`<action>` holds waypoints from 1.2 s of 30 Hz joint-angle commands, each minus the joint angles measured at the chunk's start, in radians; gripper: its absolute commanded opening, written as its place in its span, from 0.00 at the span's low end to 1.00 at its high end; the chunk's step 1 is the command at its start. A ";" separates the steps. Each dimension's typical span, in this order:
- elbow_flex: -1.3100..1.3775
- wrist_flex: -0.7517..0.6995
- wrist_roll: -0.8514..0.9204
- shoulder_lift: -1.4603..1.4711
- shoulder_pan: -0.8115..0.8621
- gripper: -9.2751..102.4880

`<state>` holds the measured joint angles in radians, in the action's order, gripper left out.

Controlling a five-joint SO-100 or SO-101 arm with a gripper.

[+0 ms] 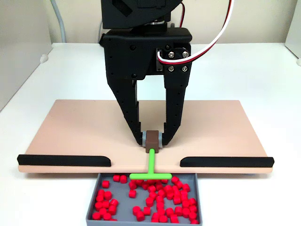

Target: Push granules from bottom to the grey container

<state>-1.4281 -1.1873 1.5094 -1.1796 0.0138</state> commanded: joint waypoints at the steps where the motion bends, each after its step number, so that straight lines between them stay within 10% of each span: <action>1: 0.041 -0.031 0.000 0.012 0.014 0.08; 36: 0.054 -0.285 0.006 -0.336 -0.008 0.08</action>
<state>-1.3162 -1.4696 1.5110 -1.3806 0.0215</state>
